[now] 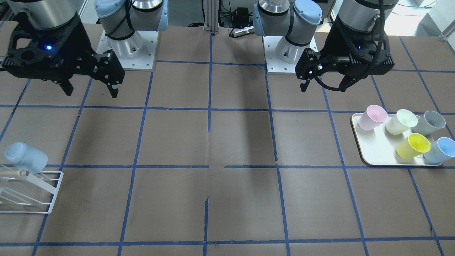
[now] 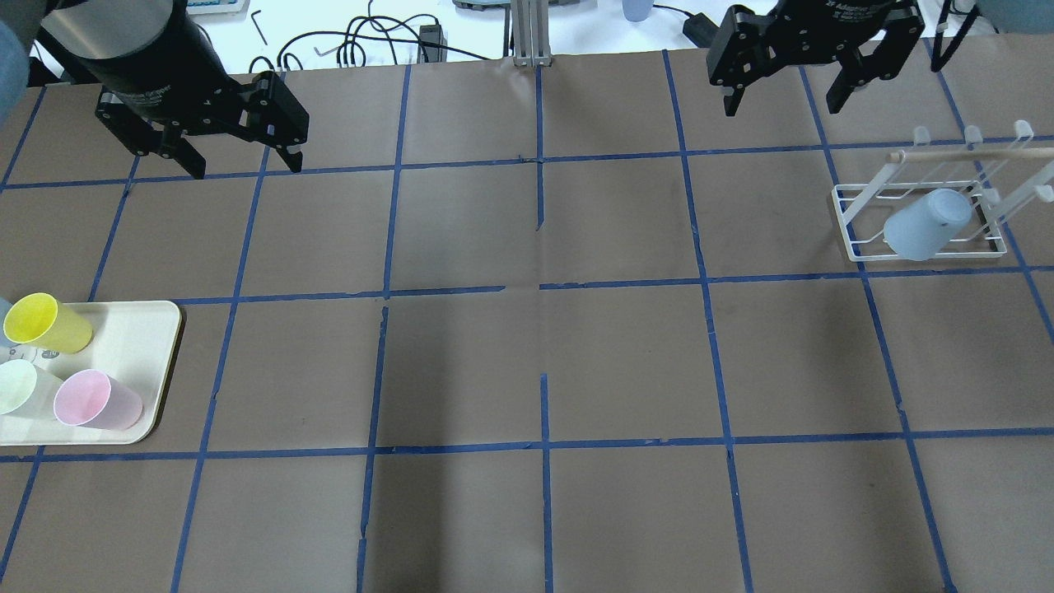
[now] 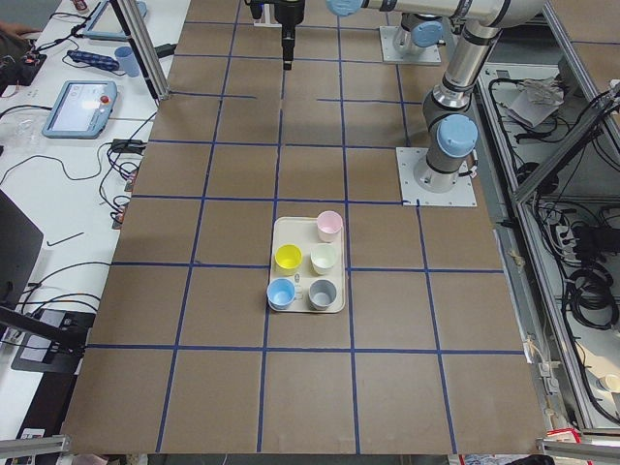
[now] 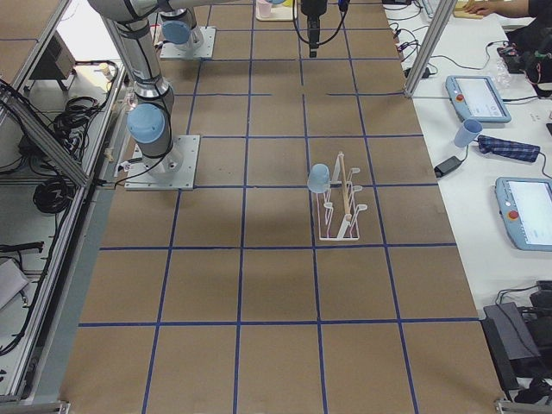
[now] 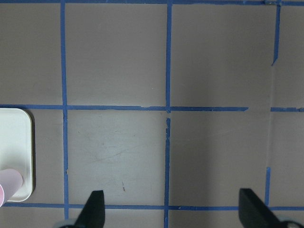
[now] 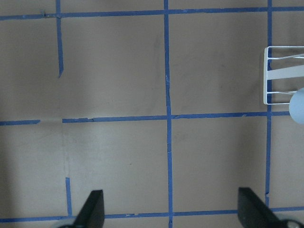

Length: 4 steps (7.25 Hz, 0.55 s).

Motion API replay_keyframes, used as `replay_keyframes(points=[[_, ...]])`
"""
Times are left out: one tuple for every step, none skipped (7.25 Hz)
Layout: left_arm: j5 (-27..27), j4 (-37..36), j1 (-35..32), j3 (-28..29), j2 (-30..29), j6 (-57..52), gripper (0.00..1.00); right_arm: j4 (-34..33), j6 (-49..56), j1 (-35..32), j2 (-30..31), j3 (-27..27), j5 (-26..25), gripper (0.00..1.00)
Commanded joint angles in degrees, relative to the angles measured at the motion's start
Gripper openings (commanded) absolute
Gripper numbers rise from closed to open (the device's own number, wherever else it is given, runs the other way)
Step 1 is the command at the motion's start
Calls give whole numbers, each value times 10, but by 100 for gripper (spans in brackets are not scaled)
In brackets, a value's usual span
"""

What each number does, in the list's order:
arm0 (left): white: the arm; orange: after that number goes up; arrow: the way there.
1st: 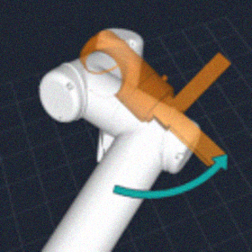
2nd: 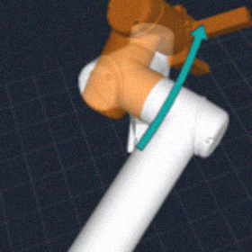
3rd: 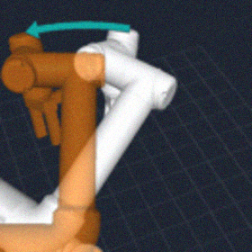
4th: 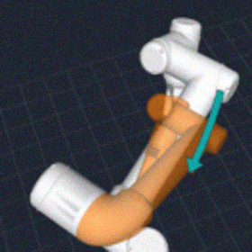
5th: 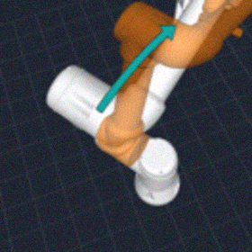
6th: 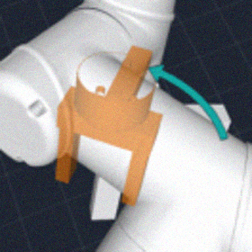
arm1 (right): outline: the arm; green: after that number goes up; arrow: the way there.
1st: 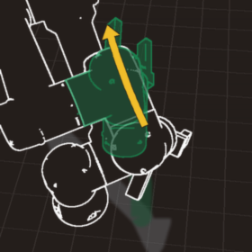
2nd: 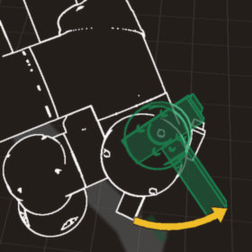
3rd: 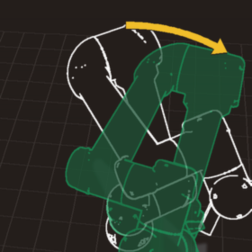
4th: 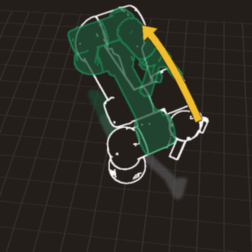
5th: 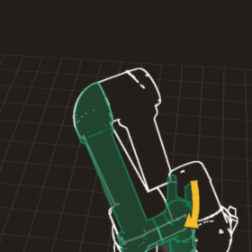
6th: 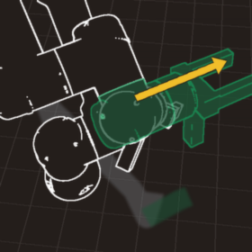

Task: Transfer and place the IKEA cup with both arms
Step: 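Move the right gripper toward the light blue cup on the wire rack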

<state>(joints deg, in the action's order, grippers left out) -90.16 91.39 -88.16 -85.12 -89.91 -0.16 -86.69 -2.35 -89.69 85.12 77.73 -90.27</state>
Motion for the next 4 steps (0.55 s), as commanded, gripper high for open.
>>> replay_keyframes(points=[[-6, 0, 0, -2, 4, -1, 100, 1, 71, 66, 0, 1, 3, 100], [-8, -4, 0, -1, 3, 0, 100, -1, 113, 106, 0, 2, 3, 100], [-6, -5, 1, -4, 2, -3, 100, 0, 165, 149, -1, 6, 4, 100], [-7, -7, 1, -2, -1, 0, 100, -1, 207, 179, -7, 8, 4, 100]])
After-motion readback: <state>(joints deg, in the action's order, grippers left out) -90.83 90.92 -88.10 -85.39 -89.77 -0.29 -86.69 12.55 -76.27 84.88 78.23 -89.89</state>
